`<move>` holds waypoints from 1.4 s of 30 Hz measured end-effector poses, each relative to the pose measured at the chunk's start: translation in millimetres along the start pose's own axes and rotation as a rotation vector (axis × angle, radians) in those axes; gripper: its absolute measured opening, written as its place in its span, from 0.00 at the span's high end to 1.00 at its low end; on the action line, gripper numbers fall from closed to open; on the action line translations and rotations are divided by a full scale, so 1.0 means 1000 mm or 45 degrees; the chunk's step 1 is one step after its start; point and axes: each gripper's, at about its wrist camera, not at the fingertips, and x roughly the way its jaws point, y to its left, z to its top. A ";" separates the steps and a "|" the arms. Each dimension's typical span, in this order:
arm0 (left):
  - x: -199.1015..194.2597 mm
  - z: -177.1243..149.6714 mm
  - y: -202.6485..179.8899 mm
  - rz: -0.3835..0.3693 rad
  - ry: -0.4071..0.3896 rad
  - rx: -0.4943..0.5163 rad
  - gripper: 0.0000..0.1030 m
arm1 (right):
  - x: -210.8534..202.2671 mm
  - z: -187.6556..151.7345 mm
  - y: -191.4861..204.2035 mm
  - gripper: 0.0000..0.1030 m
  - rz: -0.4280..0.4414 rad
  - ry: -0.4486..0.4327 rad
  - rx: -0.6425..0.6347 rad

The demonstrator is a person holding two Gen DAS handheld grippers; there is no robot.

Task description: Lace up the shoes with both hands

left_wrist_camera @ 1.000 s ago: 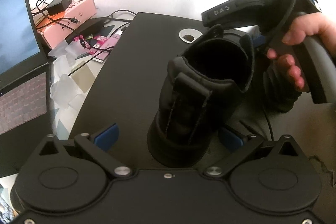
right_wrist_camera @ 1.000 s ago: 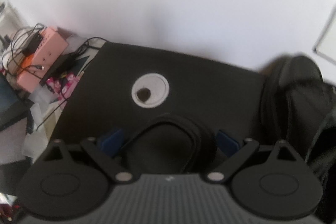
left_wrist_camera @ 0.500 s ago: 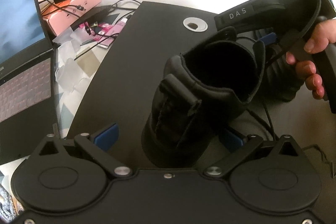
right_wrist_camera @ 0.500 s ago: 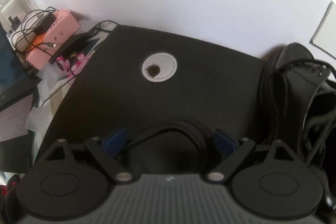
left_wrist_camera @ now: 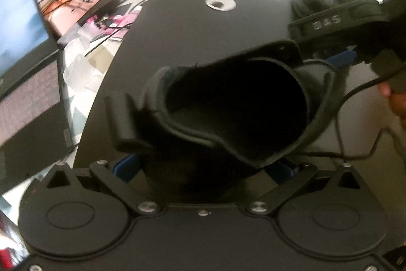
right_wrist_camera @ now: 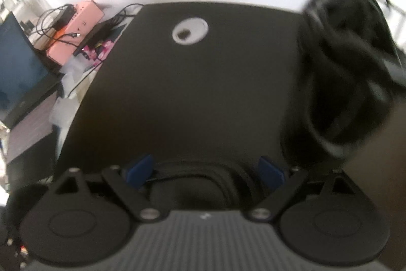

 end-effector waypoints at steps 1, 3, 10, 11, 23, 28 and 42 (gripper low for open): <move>-0.001 -0.002 -0.003 -0.003 -0.002 0.025 0.00 | -0.005 -0.006 -0.006 0.13 0.017 -0.003 0.028; -0.003 -0.006 -0.005 -0.007 -0.007 0.027 0.00 | -0.023 -0.019 -0.020 0.13 0.082 -0.074 0.060; -0.013 -0.010 0.003 -0.030 0.002 -0.073 0.00 | -0.082 -0.085 -0.064 0.13 -0.116 -0.387 -0.147; -0.016 -0.011 0.004 -0.030 -0.002 -0.084 0.00 | -0.082 -0.092 -0.070 0.13 -0.149 -0.375 -0.173; -0.065 -0.026 0.009 0.045 -0.107 -0.132 0.00 | -0.083 -0.158 -0.063 0.34 -0.142 -0.357 -0.546; -0.068 -0.028 0.013 -0.014 -0.023 -0.247 0.00 | -0.073 -0.160 -0.030 0.54 -0.054 -0.346 -0.776; -0.156 -0.003 0.038 0.053 -0.424 -0.401 0.00 | -0.029 -0.156 0.003 0.70 0.071 -0.200 -0.852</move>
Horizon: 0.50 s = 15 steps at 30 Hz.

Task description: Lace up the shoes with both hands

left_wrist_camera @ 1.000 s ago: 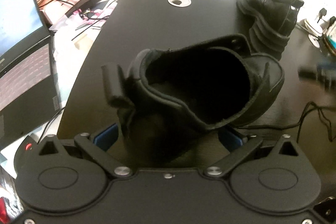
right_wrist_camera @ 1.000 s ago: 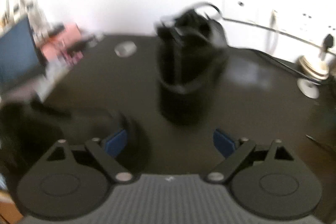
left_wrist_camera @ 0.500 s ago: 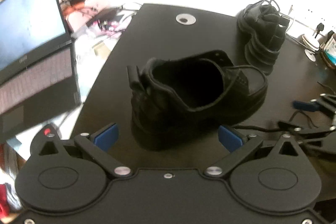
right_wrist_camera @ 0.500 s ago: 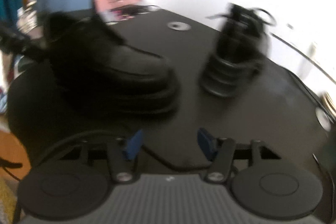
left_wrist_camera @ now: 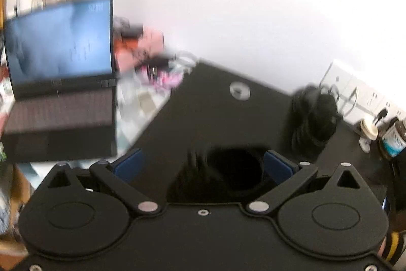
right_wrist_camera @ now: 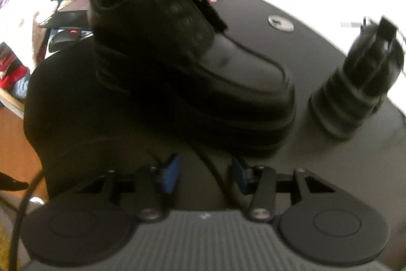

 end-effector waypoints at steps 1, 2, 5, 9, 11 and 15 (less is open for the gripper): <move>-0.006 0.008 -0.001 0.009 -0.036 0.020 0.00 | 0.000 -0.002 -0.002 0.78 -0.002 -0.003 0.038; -0.011 0.017 -0.002 0.020 -0.074 0.042 0.00 | -0.001 -0.003 -0.007 0.96 -0.024 -0.006 0.092; -0.029 0.043 -0.004 0.053 -0.188 0.128 0.00 | -0.009 -0.011 -0.032 0.97 -0.011 -0.012 0.363; -0.049 0.076 -0.003 0.103 -0.298 0.184 0.00 | -0.052 -0.044 -0.071 0.97 0.008 -0.178 0.751; -0.054 0.087 -0.002 0.117 -0.327 0.178 0.00 | -0.076 -0.062 -0.088 0.97 0.026 -0.280 0.914; -0.048 0.095 -0.015 0.034 -0.303 0.187 0.02 | -0.124 -0.094 -0.115 0.97 0.099 -0.491 1.201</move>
